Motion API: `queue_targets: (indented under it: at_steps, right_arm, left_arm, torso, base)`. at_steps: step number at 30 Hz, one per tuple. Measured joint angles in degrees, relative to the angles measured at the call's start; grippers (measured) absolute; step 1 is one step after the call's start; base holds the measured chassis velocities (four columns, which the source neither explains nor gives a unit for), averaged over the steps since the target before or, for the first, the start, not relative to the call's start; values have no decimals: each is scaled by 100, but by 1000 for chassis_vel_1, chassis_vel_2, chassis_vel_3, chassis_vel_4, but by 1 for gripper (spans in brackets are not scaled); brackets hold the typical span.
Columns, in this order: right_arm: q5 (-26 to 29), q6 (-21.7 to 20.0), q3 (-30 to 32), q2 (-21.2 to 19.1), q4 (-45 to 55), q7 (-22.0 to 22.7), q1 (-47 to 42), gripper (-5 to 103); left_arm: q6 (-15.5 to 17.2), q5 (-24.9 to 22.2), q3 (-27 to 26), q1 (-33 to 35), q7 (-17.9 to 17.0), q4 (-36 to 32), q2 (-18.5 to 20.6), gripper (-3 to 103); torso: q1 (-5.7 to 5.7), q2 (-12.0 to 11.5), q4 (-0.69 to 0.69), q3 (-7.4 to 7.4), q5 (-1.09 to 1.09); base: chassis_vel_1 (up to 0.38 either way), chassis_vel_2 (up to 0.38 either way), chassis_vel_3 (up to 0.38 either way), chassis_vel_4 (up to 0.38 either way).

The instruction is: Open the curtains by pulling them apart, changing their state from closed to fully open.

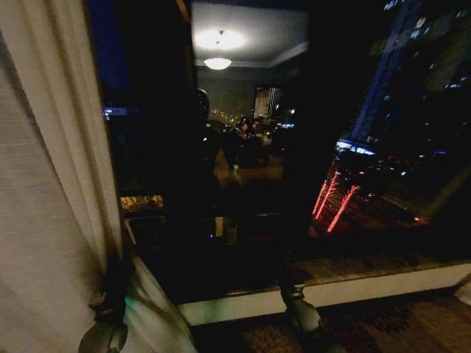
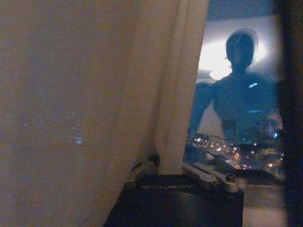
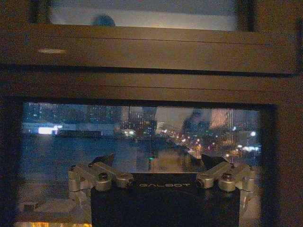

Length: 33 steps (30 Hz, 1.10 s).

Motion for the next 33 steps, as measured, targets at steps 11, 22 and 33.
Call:
queue_targets:
  at_steps: [11, 22, 33]
  right_arm:
    - [0, 0, 0, 0, 0, 0, 0, 100]
    - [0, 0, 0, 0, 0, 0, 0, 100]
    - [0, 0, -1, 1, 0, 0, 1, 100]
  left_arm:
    - [-13, -12, -20, -3, -9, 35, 22, 1]
    - [-42, 0, -29, 9, -58, 65, 14, 1]
    - [-70, 21, -13, -42, -88, 183, 18, 1]
  torso:
    - [1, 0, 0, 0, 0]
    - [1, 0, 0, 0, 1]
    - [1, 0, 1, 0, -1]
  base:
    - [337, 342, -350, -337]
    - [355, 353, -356, -349]
    - [355, 315, -351, -318]
